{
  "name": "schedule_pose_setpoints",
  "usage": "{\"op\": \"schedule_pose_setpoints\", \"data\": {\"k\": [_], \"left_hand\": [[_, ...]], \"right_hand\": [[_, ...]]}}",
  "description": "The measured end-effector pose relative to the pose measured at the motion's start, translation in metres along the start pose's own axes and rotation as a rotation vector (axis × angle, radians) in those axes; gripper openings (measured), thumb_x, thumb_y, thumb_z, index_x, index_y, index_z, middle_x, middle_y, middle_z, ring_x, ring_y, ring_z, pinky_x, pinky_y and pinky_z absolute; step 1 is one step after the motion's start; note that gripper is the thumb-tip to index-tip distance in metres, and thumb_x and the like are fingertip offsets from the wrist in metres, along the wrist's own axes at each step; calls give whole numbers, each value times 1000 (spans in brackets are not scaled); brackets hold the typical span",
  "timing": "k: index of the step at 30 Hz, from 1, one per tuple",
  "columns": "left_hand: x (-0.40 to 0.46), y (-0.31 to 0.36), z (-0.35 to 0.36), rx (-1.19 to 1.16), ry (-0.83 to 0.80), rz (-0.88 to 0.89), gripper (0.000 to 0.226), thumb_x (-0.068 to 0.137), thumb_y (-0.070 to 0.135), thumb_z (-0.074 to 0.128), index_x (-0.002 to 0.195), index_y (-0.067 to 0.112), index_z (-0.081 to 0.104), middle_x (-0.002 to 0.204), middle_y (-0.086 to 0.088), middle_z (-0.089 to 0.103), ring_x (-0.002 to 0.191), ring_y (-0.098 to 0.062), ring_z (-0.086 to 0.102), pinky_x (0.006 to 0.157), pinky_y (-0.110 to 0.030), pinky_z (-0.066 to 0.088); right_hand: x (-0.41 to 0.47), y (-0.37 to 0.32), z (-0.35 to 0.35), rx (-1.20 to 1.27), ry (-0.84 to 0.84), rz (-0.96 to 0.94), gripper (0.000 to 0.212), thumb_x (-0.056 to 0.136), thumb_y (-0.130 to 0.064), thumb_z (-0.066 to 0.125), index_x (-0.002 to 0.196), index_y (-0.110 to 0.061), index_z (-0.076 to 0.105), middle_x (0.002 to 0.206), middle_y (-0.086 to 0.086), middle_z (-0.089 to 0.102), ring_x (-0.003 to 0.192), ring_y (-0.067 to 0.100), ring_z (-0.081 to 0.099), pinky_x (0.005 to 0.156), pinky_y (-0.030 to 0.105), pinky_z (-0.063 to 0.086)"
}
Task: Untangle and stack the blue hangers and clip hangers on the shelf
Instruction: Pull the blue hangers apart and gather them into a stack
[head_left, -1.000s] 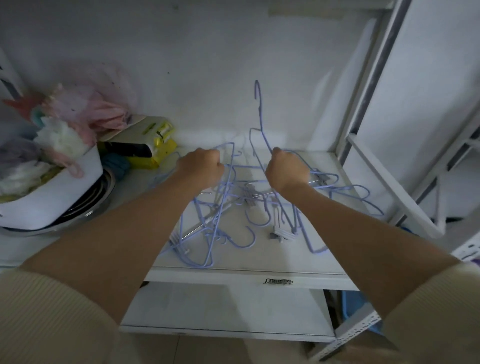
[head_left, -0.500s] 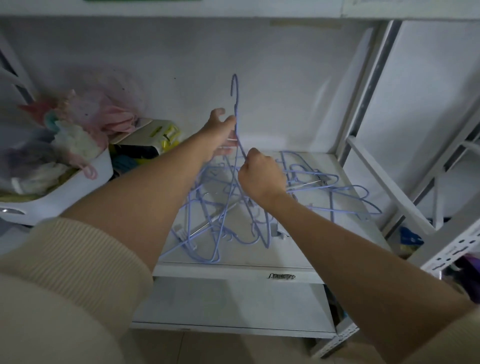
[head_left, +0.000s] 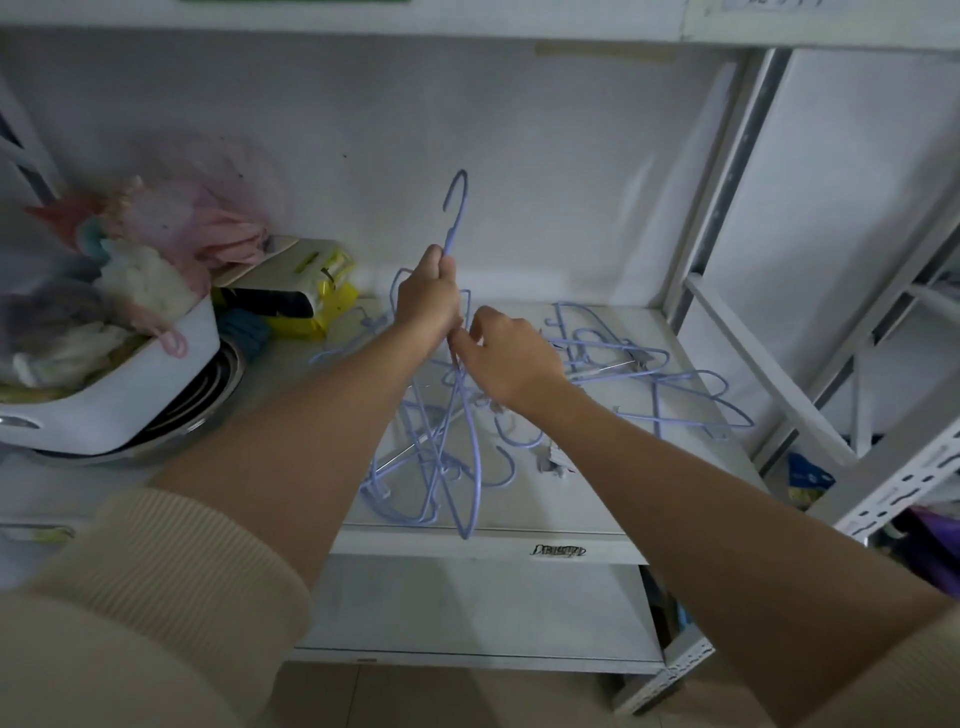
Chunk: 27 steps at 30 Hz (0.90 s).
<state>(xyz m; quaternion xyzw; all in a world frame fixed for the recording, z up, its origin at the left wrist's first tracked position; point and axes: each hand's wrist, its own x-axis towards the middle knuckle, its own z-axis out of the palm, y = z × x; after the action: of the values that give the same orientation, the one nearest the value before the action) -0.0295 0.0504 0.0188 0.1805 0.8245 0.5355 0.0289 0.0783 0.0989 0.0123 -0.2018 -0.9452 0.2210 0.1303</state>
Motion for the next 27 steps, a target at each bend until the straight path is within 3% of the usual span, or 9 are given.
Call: {"op": "schedule_pose_setpoints", "data": {"k": [4, 8, 12, 14, 16, 18, 20, 23, 27], "left_hand": [[2, -4, -5, 1, -17, 16, 21, 100, 29, 26, 87, 22, 40, 81, -15, 49, 66, -28, 51, 49, -30, 46], [5, -13, -13, 34, 2, 49, 19, 100, 28, 27, 85, 27, 39, 75, -10, 45, 71, -26, 47, 63, -34, 38], [8, -26, -33, 144, 23, 72, 14, 101, 24, 27, 92, 21, 37, 69, -5, 41, 70, -27, 43, 56, -33, 30], [11, -32, -46, 164, 43, 62, 13, 102, 26, 26, 97, 22, 37, 74, -8, 44, 74, -27, 45, 57, -36, 33], [14, -40, -57, 168, 58, 35, 16, 102, 29, 26, 102, 22, 41, 89, -11, 46, 81, -27, 47, 70, -41, 41], [16, -49, -65, 139, 68, 11, 23, 102, 31, 26, 104, 19, 46, 86, -8, 47, 82, -31, 52, 80, -46, 47], [18, -58, -71, 129, 75, 2, 31, 101, 32, 27, 109, 13, 50, 77, -8, 47, 80, -34, 54, 81, -50, 50], [23, -67, -79, 130, 104, -33, 42, 101, 35, 27, 130, 12, 47, 90, -18, 52, 86, -35, 56, 83, -46, 49], [25, -72, -88, 126, 120, -29, 40, 102, 32, 26, 126, 9, 48, 93, -18, 52, 84, -30, 52, 74, -39, 42]], "right_hand": [[8, 15, -9, -65, 33, 34, 37, 96, -39, 36, 110, -10, 54, 109, 17, 63, 100, 36, 59, 75, 37, 43], [21, 40, -11, -80, 42, 142, 29, 93, -29, 42, 110, -10, 57, 113, 17, 62, 104, 37, 58, 86, 39, 46], [32, 56, 0, -120, -21, 187, 28, 91, -26, 43, 110, -11, 57, 115, 16, 61, 104, 35, 58, 85, 37, 47], [40, 55, 10, -126, -54, 168, 27, 91, -26, 44, 110, -11, 56, 114, 15, 61, 104, 34, 58, 81, 35, 44], [48, 52, 21, -143, -104, 135, 28, 91, -25, 45, 112, -10, 55, 116, 14, 60, 105, 33, 58, 79, 35, 44], [55, 48, 32, -174, -168, 89, 28, 91, -23, 47, 115, -11, 54, 121, 12, 56, 108, 33, 56, 81, 35, 45], [63, 46, 41, -206, -206, 48, 29, 91, -21, 48, 118, -13, 53, 124, 11, 54, 113, 32, 54, 88, 38, 46], [73, 45, 50, -238, -222, 2, 29, 91, -20, 48, 118, -14, 53, 125, 11, 54, 116, 32, 53, 91, 41, 47], [81, 42, 69, -230, -226, -72, 31, 91, -21, 50, 120, -12, 53, 124, 14, 52, 118, 34, 49, 91, 40, 46]]}}
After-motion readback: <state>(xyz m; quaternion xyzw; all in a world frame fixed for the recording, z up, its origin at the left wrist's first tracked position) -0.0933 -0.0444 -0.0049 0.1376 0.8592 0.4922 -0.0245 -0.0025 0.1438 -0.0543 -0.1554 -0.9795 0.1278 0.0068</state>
